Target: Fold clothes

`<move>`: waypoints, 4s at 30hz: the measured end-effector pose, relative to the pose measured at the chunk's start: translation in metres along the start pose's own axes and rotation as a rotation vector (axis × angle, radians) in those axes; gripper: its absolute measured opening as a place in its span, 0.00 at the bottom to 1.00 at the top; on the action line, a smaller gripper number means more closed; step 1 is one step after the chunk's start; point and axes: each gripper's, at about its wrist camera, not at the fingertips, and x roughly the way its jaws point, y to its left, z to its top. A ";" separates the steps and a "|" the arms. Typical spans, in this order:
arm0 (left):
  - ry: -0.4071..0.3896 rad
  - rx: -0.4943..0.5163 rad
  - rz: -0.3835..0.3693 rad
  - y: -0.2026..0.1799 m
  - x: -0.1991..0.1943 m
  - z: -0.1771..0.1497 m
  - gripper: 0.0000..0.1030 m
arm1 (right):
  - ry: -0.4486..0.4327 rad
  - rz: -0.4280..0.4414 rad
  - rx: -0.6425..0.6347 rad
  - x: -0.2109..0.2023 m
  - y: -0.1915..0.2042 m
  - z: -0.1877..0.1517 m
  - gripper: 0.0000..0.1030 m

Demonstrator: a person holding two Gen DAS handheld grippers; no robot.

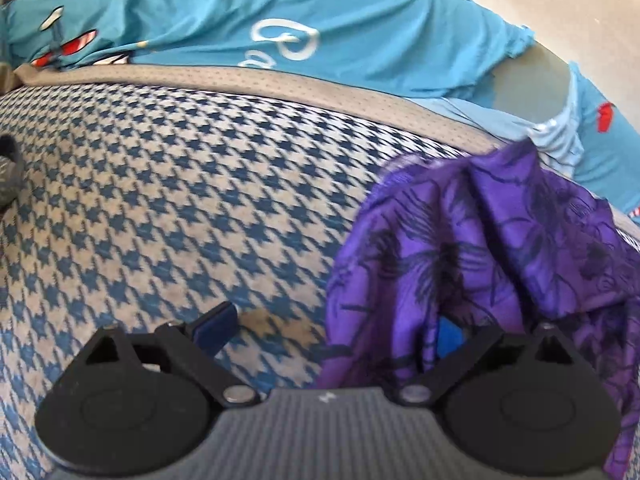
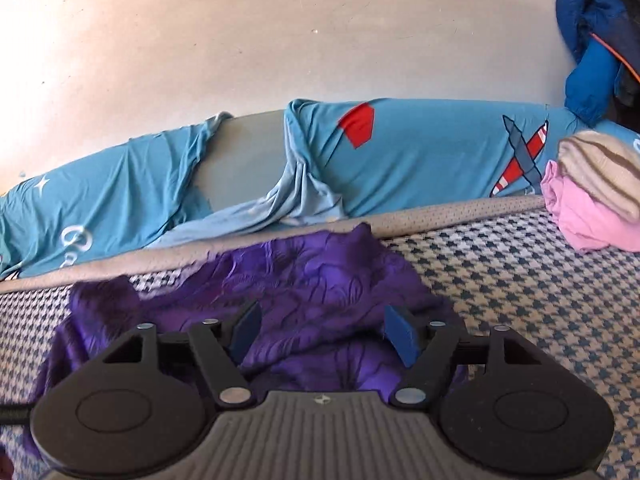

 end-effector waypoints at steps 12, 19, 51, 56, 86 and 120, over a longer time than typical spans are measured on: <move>0.000 0.016 -0.031 0.001 -0.008 -0.001 0.94 | 0.048 0.119 -0.009 -0.057 0.026 -0.046 0.70; -0.002 0.010 -0.055 0.011 -0.022 -0.005 0.97 | -0.030 0.303 -0.204 -0.083 0.076 -0.067 0.70; 0.003 -0.007 -0.053 0.068 -0.047 -0.002 1.00 | 0.086 0.236 -0.522 -0.008 0.176 -0.116 0.16; -0.027 -0.036 -0.053 0.090 -0.058 0.005 1.00 | 0.061 0.343 -0.373 -0.014 0.179 -0.094 0.14; -0.126 -0.249 0.066 0.162 -0.083 0.026 1.00 | 0.068 0.724 -0.179 0.002 0.255 -0.031 0.40; -0.033 -0.050 -0.083 0.075 -0.066 -0.028 1.00 | 0.115 0.373 -0.274 -0.105 0.137 -0.090 0.57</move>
